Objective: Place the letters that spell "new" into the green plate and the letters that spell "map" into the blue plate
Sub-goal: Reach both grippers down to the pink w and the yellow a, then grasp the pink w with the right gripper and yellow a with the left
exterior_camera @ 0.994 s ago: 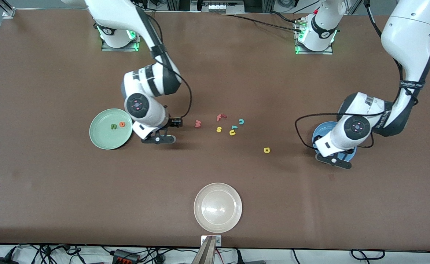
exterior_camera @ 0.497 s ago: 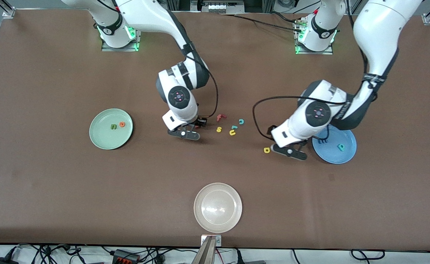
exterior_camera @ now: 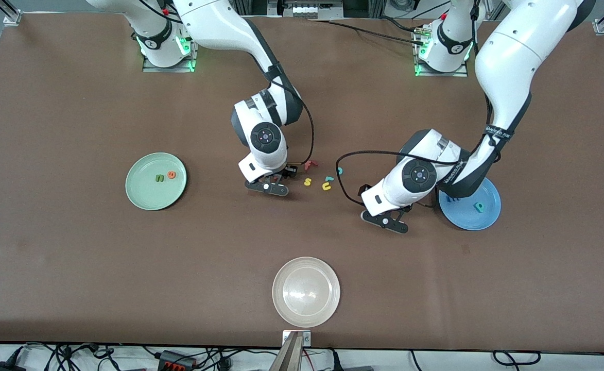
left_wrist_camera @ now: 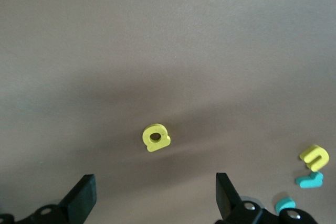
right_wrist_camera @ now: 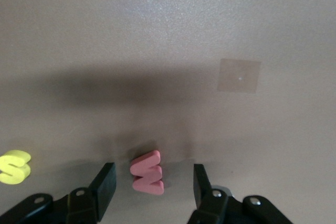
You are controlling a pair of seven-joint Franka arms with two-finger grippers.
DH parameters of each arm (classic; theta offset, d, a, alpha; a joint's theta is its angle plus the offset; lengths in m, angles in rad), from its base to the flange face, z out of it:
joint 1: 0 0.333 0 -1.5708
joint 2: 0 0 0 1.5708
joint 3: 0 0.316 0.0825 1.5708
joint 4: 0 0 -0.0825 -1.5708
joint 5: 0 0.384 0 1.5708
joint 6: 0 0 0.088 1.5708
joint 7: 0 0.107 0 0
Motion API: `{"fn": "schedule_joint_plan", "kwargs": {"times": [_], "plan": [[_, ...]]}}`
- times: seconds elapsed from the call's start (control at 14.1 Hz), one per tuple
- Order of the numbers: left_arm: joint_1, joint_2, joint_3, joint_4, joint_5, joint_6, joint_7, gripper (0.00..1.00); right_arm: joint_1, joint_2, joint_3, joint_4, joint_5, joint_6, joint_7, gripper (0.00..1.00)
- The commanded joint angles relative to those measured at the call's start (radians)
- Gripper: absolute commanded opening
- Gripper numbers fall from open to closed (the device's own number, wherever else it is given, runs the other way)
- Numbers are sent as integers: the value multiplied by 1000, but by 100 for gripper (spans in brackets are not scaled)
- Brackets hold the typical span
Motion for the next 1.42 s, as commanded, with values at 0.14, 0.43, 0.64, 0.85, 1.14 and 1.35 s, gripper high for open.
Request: {"fn": "schedule_joint_plan", "kwargs": {"times": [0.14, 0.43, 0.64, 0.85, 1.14, 1.35], "plan": [[-62, 54, 40, 25, 27, 51, -130, 100, 17, 11, -8, 22, 11, -17, 13, 56], [-135, 60, 108, 31, 105, 53, -163, 75, 20, 11, -8, 17, 11, -18, 16, 38], [-125, 72, 108, 39, 104, 53, -166, 67, 17, 13, -8, 12, 11, -17, 7, 34], [-122, 86, 108, 39, 98, 80, -171, 48, 5, 7, -8, 15, 10, -18, -11, 14], [-117, 92, 108, 40, 95, 91, -171, 35, -23, -51, -66, 20, 5, -73, -25, 6], [-97, 82, 106, 40, 94, 87, -171, 11, -29, -84, -262, 14, -4, -252, -262, 6]]}}
